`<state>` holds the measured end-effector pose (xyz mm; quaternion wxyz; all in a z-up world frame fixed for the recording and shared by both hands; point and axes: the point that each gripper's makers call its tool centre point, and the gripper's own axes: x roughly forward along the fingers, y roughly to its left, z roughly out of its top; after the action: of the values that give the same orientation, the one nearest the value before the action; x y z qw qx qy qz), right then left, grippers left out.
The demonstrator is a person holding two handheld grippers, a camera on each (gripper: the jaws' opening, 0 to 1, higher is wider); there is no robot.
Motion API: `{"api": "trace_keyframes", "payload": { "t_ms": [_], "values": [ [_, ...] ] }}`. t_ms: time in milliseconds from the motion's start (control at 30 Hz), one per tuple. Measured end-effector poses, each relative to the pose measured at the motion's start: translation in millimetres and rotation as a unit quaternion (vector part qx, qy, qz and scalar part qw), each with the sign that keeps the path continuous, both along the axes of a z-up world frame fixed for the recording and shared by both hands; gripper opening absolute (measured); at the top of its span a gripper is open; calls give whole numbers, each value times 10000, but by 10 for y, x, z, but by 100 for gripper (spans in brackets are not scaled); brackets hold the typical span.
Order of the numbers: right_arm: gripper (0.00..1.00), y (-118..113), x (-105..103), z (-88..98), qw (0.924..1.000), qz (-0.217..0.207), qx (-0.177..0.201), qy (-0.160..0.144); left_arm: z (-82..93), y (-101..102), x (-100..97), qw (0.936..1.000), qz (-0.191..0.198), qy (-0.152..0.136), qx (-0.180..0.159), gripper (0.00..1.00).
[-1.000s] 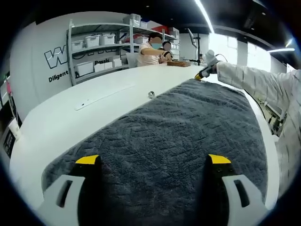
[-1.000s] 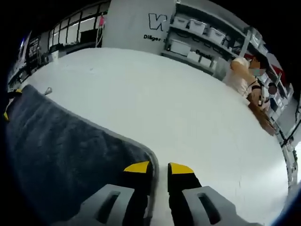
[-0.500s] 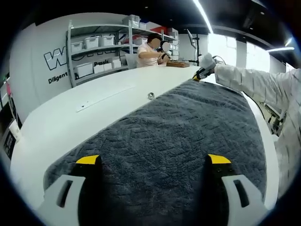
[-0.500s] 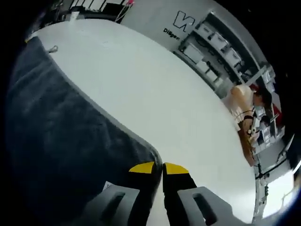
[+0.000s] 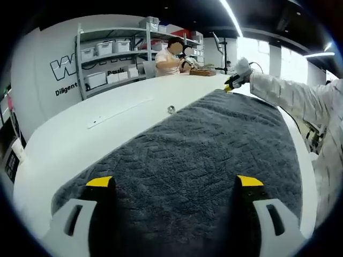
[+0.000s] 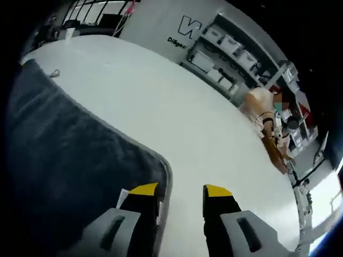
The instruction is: Open the folded towel by lifting each exposed corner and separating the folded layers until the towel lies flat within the target outline without major curled edges
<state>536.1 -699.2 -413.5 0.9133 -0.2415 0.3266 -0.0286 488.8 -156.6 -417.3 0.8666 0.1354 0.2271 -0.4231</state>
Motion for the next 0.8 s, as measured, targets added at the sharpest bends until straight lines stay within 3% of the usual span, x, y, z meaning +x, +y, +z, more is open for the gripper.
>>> {"api": "trace_keyframes", "payload": {
  "t_ms": [200, 333, 467, 600, 800],
  "values": [
    [44, 241, -419, 46, 9979, 377, 521, 114, 47, 45, -101, 9999, 31, 38, -89, 91],
    [51, 333, -773, 128, 9951, 532, 824, 85, 180, 94, -177, 9992, 273, -77, -279, 91],
    [61, 523, -1087, 140, 9859, 727, 1502, 77, 238, 201, -290, 9978, 628, -68, -191, 92],
    [70, 658, -1347, 155, 9804, 830, 1786, 5, 257, 307, -432, 9959, 883, -184, 6, 94],
    [81, 860, -1613, 99, 9717, 1043, 2117, 57, 257, 460, -722, 9903, 1327, -30, -404, 94]
  ]
}}
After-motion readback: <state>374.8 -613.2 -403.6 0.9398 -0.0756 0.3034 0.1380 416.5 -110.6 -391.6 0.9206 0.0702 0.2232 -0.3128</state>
